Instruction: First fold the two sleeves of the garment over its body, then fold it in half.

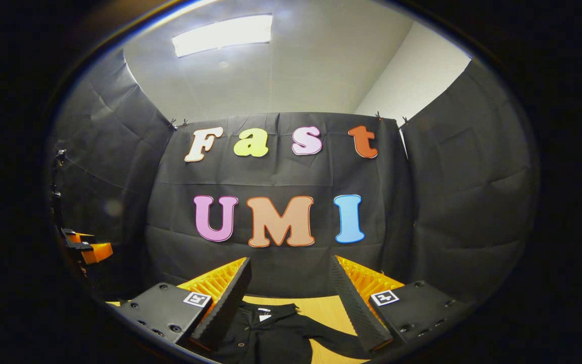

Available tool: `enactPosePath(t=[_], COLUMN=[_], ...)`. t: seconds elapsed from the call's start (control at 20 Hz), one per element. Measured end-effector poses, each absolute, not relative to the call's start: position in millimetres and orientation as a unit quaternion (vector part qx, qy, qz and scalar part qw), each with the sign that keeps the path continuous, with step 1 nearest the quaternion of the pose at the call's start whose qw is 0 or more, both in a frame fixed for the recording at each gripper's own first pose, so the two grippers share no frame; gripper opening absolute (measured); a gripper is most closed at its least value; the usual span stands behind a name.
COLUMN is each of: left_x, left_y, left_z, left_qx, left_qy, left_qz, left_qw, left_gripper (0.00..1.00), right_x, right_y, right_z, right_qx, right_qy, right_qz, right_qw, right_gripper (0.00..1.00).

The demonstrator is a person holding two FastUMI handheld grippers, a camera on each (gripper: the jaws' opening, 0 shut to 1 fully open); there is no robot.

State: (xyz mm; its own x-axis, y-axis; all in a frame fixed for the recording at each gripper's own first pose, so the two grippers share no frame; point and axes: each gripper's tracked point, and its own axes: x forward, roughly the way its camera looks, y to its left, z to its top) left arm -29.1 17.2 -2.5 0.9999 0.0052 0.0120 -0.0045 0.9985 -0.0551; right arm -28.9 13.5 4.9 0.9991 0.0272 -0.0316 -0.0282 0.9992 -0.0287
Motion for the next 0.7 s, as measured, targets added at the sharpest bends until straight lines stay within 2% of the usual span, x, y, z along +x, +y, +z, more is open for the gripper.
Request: enactPosePath(t=[0.35,0.7], left_x=[-28.1,-16.3], left_y=[14.7,-3.7], left_z=[0.3,3.9], left_qx=[-0.021,-0.017], left_qy=[-0.008,-0.013], left_qz=[0.008,-0.016], left_qw=[1.0,1.0], left_gripper=[0.93,0.93], right_x=[-25.2,-20.8], right_y=[-1.7,-26.6], right_z=[-3.2,1.8], right_qx=[-0.015,-0.02], right_qy=[0.026,0.023], right_qz=[0.004,-0.027], right_qw=[1.0,0.999], right_gripper=[0.98,0.98])
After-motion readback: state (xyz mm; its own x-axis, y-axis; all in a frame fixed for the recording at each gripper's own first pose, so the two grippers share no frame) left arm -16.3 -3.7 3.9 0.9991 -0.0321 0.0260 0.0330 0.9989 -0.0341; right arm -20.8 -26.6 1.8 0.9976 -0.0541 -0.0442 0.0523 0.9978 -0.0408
